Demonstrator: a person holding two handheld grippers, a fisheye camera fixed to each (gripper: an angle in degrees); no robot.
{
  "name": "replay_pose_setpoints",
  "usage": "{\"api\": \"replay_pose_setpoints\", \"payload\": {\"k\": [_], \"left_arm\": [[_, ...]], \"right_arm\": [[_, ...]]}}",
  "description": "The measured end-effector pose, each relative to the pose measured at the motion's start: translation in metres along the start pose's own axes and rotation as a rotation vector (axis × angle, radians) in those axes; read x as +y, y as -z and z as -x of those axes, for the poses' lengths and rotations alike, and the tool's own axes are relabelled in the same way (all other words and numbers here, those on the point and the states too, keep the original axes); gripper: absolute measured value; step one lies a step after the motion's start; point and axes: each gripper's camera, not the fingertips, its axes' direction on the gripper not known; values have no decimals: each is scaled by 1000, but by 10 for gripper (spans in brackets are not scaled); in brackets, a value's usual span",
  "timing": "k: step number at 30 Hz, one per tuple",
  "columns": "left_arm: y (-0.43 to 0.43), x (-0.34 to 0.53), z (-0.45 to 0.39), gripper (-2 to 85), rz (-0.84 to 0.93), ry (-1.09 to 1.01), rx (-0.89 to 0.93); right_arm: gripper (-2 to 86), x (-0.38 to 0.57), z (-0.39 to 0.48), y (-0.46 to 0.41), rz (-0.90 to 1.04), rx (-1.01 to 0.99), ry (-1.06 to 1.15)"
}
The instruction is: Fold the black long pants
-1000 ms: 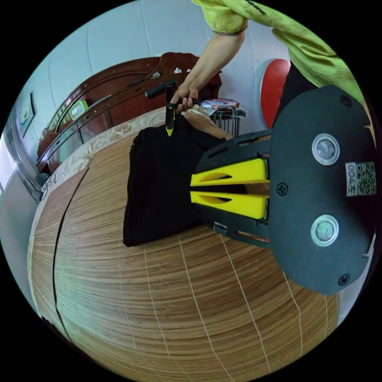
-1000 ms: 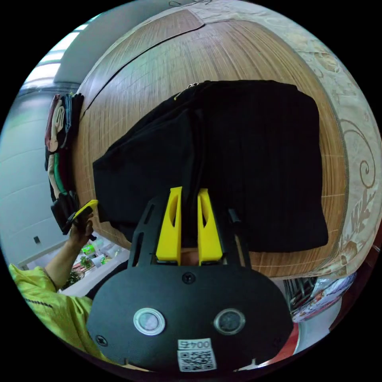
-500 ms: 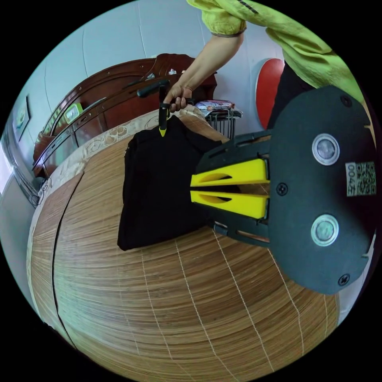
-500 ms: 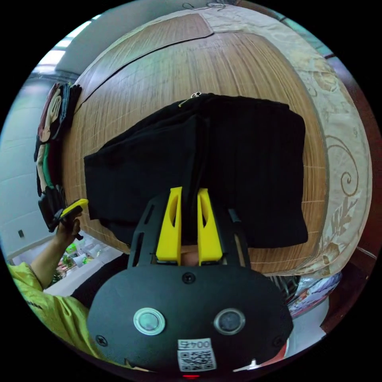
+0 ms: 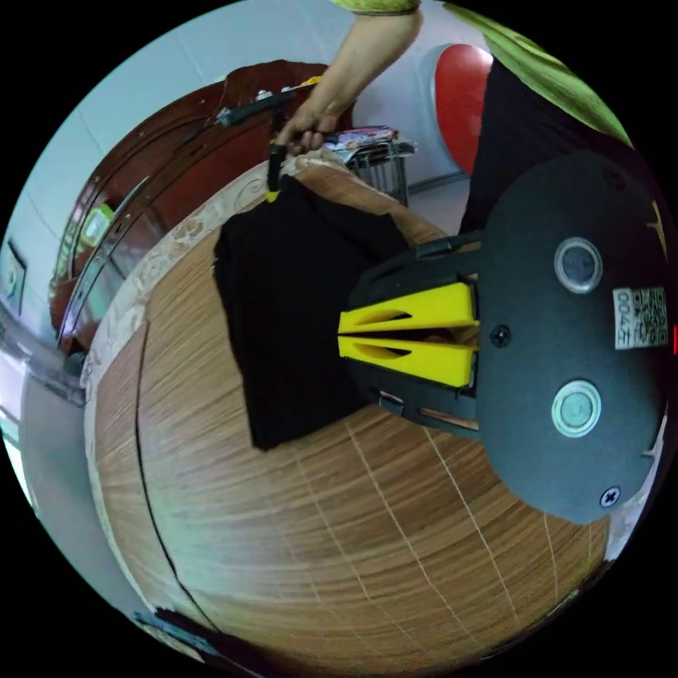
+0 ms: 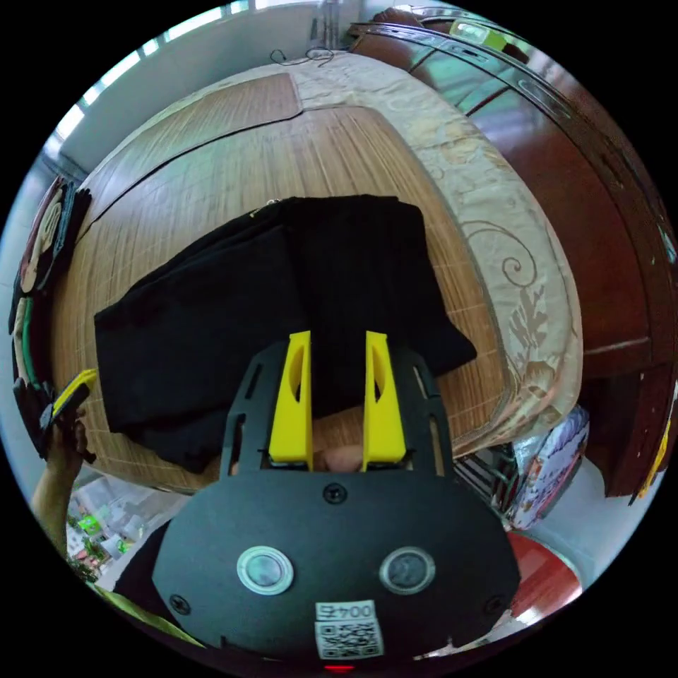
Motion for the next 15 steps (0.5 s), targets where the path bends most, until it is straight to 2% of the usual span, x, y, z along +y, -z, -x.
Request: {"api": "replay_pose_setpoints", "payload": {"k": [4, 6, 11, 15], "left_arm": [[12, -18, 53, 128, -70, 176, -6], [2, -31, 73, 153, -31, 205, 15], [-13, -74, 74, 157, 3, 109, 37], [-28, -101, 61, 132, 27, 49, 62]], "right_arm": [[115, 16, -35, -18, 15, -74, -249], [119, 24, -51, -18, -24, -157, -384], [135, 51, -41, -5, -130, -193, -669], [137, 60, -18, -18, -111, -180, -754]]}}
